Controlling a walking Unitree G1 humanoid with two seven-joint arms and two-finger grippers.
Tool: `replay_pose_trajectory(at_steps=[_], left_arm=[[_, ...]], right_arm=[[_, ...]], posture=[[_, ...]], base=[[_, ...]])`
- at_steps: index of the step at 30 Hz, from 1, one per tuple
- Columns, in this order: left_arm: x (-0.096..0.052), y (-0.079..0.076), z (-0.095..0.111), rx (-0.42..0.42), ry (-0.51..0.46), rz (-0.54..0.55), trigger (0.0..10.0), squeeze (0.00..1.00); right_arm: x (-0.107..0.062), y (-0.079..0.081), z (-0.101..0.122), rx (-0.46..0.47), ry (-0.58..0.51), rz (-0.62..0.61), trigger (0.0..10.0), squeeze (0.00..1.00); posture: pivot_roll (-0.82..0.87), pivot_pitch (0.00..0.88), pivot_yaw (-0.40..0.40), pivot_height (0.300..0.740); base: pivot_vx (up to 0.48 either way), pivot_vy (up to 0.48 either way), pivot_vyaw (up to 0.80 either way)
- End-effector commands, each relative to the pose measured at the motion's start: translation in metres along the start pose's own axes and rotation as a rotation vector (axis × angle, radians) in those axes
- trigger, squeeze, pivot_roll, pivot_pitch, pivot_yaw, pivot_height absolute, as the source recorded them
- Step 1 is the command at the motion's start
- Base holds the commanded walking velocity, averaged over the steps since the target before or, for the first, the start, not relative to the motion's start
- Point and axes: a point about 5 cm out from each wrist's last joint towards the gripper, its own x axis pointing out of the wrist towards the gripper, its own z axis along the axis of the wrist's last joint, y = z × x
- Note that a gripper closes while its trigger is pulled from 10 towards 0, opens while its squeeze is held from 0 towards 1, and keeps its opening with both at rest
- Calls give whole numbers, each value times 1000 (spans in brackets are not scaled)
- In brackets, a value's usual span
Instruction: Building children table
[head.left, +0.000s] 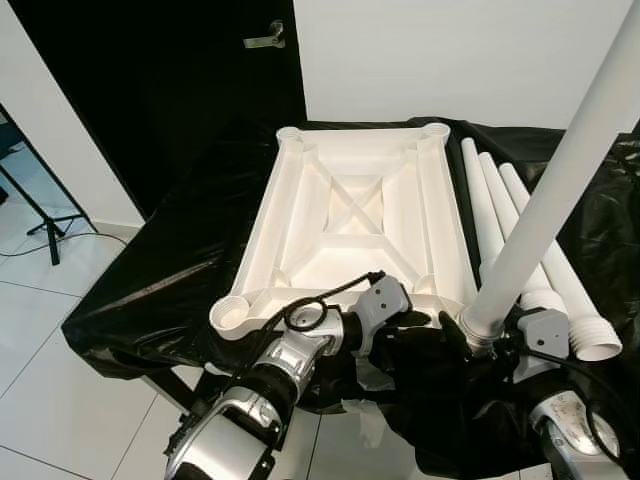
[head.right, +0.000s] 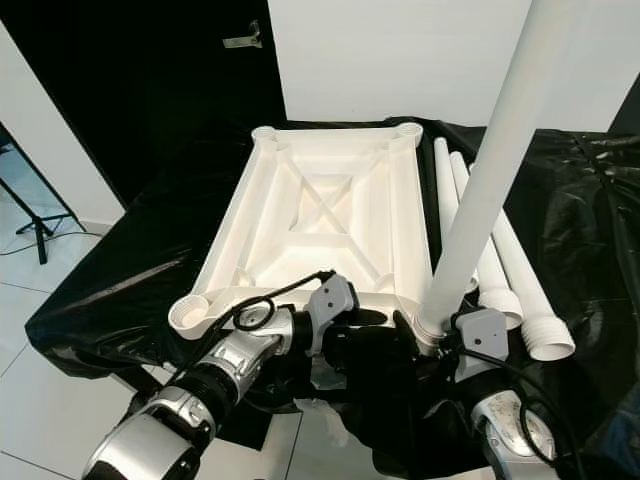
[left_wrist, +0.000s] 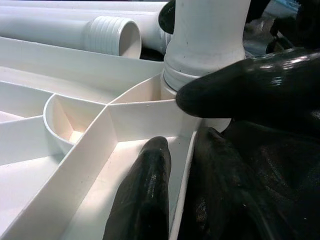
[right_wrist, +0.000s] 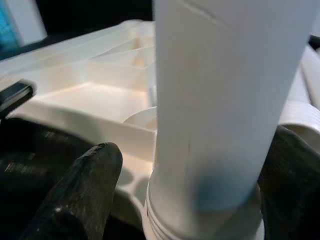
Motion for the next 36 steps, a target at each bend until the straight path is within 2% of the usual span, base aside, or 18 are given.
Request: replay_pose_trajectory(at_steps=[1, 3, 4, 5, 8, 9, 16, 18, 22, 23, 25, 26, 27, 31, 32, 34, 35, 36], left_arm=[[-2, -23, -34, -115, 127, -170, 10000, 0], [-2, -23, -34, -113, 126, -169, 10000, 0], [-1, -23, -33, -113, 125, -168, 10000, 0], [-1, -22, -33, -114, 125, -168, 10000, 0], [-1, -22, -33, -115, 124, -166, 10000, 0], [-1, -23, -34, -116, 124, -166, 10000, 0], [-1, -23, -34, -119, 122, -162, 10000, 0], [-1, -23, -34, -119, 121, -159, 10000, 0], [-1, -22, -34, -117, 122, -155, 10000, 0], [-1, -22, -34, -117, 122, -155, 10000, 0], [-1, -21, -34, -118, 120, -153, 10000, 0], [-1, -21, -34, -118, 120, -153, 10000, 0], [-1, -22, -34, -119, 120, -155, 10000, 0], [-1, -23, -34, -119, 121, -158, 10000, 0], [-1, -23, -34, -119, 121, -158, 10000, 0], [-1, -22, -34, -119, 121, -158, 10000, 0], [-1, -22, -34, -118, 122, -158, 10000, 0], [-1, -22, -34, -118, 122, -158, 10000, 0]], right_arm=[[2, 3, -2, 10, 9, 89, 10000, 0], [3, 0, -2, 5, 17, 130, 10000, 0], [3, -4, -2, 2, 28, 161, 7961, 0], [3, -7, -2, 2, 33, 179, 1569, 0], [3, -8, -2, 4, 35, 192, 1569, 0], [2, -7, -3, 24, 43, 203, 0, 0], [1, 2, -5, 85, 48, 206, 0, 0], [2, 5, -5, 111, 29, 157, 0, 0], [-3, 13, -12, 150, 21, -106, 0, 0], [-3, 13, -12, 150, 21, -106, 0, 0], [-3, 10, -12, 141, 20, -206, 0, 0], [-3, 10, -12, 141, 20, -206, 0, 0], [0, 7, -14, 147, 28, -260, 0, 0], [3, 7, -16, 150, 36, -258, 0, 0], [3, 6, -17, 147, 43, -247, 4353, 0], [4, 6, -17, 144, 48, -240, 4353, 0], [5, 6, -18, 136, 56, -218, 10000, 0], [5, 6, -18, 136, 56, -218, 10000, 0]], posture=[[66, 0, 51, 740], [65, 0, 52, 740], [65, 0, 51, 740], [65, 0, 51, 740], [65, 0, 51, 740], [65, 0, 50, 740], [71, 0, 45, 740], [73, 0, 43, 740], [74, 0, 38, 740], [74, 0, 38, 740], [76, 0, 37, 740], [76, 0, 37, 740], [72, 0, 41, 740], [70, 0, 42, 740], [69, 0, 42, 740], [69, 0, 42, 740], [66, 0, 43, 740], [66, 0, 43, 740]], base=[[0, 0, 0], [0, 0, 0], [0, 0, 0], [0, 0, 0], [0, 0, 0], [0, 0, 0], [0, 0, 0], [0, 0, 0], [0, 0, 0], [0, 0, 0], [0, 0, 0], [0, 0, 0], [0, 0, 0], [0, 0, 0], [0, 0, 0], [0, 0, 0], [0, 0, 0], [0, 0, 0]])
